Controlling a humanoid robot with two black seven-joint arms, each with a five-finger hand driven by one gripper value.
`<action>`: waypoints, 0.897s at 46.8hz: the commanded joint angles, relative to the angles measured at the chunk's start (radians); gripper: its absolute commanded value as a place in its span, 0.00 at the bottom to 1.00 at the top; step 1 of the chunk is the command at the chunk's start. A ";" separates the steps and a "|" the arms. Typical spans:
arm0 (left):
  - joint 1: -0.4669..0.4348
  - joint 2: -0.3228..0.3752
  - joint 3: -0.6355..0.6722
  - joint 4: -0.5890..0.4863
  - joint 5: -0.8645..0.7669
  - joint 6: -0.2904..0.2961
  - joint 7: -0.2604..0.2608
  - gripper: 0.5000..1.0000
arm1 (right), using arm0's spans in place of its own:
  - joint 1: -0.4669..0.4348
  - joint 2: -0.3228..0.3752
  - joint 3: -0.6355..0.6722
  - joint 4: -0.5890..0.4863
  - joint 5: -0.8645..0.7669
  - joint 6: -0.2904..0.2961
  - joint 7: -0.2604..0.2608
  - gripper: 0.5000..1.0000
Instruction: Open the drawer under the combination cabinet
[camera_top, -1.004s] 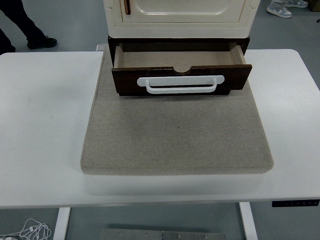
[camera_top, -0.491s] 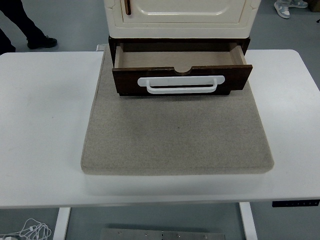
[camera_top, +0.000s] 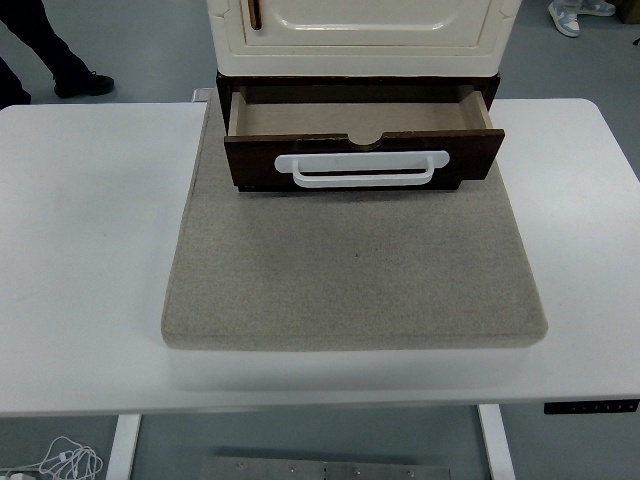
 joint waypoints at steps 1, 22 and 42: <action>0.041 -0.005 0.000 0.032 -0.054 0.012 0.019 1.00 | 0.000 0.000 0.000 0.000 0.000 0.000 0.000 0.85; 0.334 -0.039 -0.002 0.036 -0.288 -0.026 0.021 1.00 | -0.006 0.000 -0.002 0.000 0.000 0.000 0.000 0.85; 0.486 -0.114 -0.017 0.039 -0.364 -0.111 0.034 1.00 | -0.009 0.000 -0.003 0.000 0.002 0.000 0.000 0.85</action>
